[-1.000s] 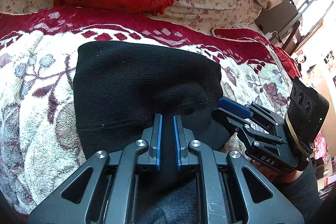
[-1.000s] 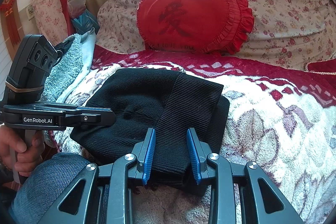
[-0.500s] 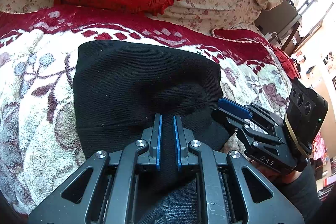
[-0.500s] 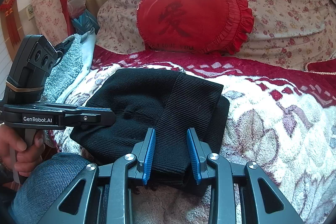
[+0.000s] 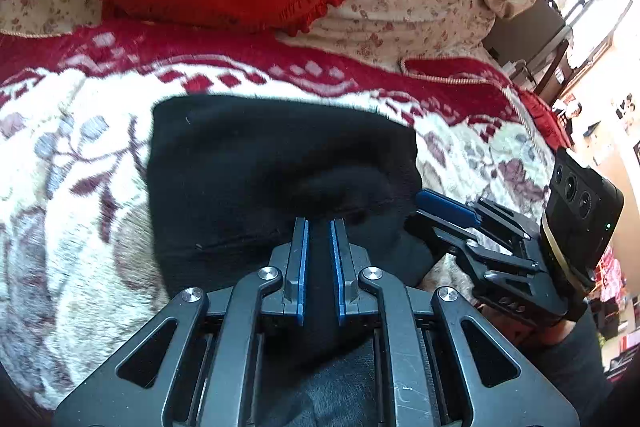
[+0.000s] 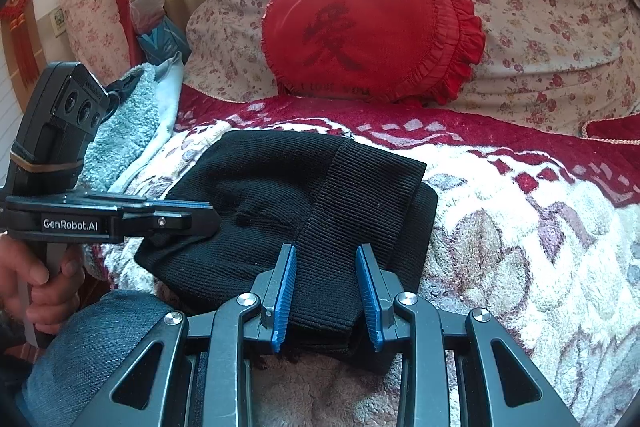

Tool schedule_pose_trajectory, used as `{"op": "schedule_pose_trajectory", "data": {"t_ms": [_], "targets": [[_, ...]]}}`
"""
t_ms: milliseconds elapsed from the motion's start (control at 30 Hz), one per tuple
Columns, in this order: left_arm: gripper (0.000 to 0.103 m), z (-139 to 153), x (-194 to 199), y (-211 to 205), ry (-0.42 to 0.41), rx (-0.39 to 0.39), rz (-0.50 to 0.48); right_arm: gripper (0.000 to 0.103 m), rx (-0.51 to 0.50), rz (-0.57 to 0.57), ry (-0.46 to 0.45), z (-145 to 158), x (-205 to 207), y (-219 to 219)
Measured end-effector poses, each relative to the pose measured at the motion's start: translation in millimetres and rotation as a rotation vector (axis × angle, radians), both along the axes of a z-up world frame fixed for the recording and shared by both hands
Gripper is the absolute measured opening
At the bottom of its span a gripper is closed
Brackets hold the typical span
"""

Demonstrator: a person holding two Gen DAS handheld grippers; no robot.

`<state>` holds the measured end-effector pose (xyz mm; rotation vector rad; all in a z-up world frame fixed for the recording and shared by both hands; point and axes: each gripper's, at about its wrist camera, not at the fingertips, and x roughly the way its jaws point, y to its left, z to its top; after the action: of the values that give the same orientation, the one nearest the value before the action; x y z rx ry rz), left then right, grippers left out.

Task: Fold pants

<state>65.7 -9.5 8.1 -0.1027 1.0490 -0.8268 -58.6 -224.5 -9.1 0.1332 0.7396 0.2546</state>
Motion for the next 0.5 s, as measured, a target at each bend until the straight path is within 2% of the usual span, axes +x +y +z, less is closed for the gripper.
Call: {"op": "schedule_pose_trajectory", "data": {"t_ms": [33, 67, 100, 167, 233, 333, 400, 500], "targets": [[0.011, 6, 0, 5, -0.019, -0.011, 0.018, 0.029, 0.023, 0.011, -0.006, 5, -1, -4], [0.02, 14, 3, 16, -0.044, -0.03, 0.046, 0.029, 0.073, 0.019, -0.031, 12, -5, -12], [0.037, 20, 7, 27, -0.06, -0.05, 0.071, 0.031, 0.135, 0.009, -0.077, 21, -11, -23], [0.053, 26, 18, 53, -0.082, -0.082, 0.147, 0.033, 0.214, -0.044, -0.133, 30, -18, -43], [0.054, 21, 31, 74, -0.051, -0.105, 0.194, 0.034, 0.298, -0.111, -0.147, 29, -20, -64], [0.054, -3, 50, 93, 0.08, -0.162, 0.216, 0.036, 0.459, -0.181, -0.093, 14, -12, -89], [0.054, -22, 57, 95, 0.164, -0.212, 0.192, 0.037, 0.551, -0.177, -0.053, 3, -4, -96], [0.054, -41, 60, 97, 0.225, -0.251, 0.189, 0.04, 0.621, -0.165, 0.003, -8, 6, -96]]}}
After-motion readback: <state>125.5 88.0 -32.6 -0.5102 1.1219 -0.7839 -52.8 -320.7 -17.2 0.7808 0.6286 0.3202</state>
